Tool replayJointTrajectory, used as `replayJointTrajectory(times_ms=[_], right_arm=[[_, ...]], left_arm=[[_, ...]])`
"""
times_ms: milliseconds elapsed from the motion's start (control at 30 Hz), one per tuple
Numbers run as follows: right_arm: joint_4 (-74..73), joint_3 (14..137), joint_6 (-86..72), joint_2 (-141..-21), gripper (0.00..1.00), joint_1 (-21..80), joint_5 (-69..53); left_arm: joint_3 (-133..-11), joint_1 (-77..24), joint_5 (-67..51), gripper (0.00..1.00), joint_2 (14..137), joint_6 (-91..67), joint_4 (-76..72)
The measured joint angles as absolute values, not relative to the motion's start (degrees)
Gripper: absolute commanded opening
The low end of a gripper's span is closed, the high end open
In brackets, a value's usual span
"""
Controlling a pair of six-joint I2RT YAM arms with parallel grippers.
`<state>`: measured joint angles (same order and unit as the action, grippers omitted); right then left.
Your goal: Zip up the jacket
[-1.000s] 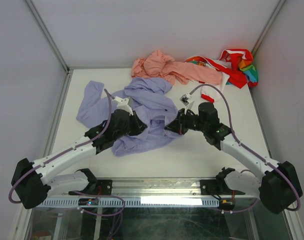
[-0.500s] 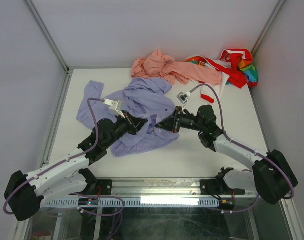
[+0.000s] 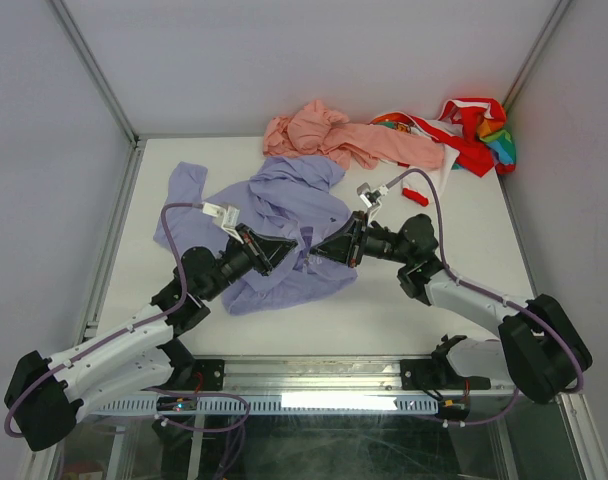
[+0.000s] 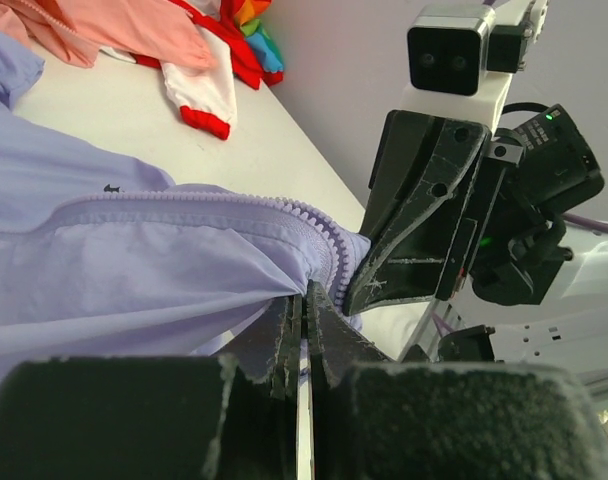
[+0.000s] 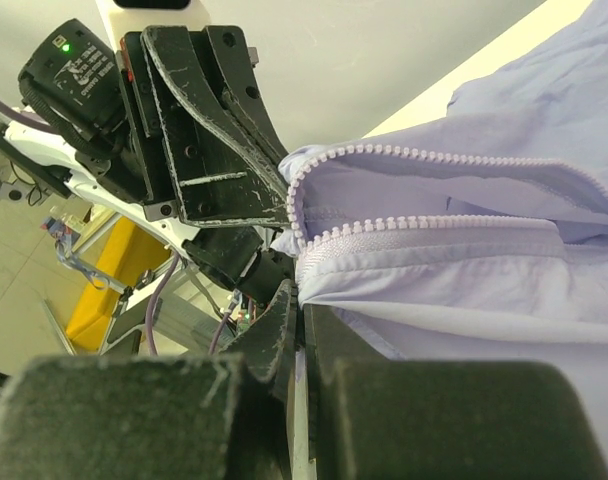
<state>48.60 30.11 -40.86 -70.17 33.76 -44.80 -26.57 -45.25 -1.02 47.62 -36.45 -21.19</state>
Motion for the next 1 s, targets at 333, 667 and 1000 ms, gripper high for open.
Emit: replayJointTrajectory(times_ms=[333, 667, 1000], right_arm=[[53.17, 30.11, -42.06, -71.85, 0.0, 32.71, -47.48], [54.98, 30.11, -42.72, -71.85, 0.0, 31.86, -49.08], [57.14, 30.13, -43.9, -72.05, 0.0, 31.83, -50.24]], left_arm=[[-26.44, -42.94, -6.39, 0.0, 47.4, -37.15, -21.45], [-26.44, -40.38, -11.66, 0.0, 48.05, -40.58, -22.72], [-26.44, -40.01, -14.11, 0.0, 49.32, -42.63, -24.1]])
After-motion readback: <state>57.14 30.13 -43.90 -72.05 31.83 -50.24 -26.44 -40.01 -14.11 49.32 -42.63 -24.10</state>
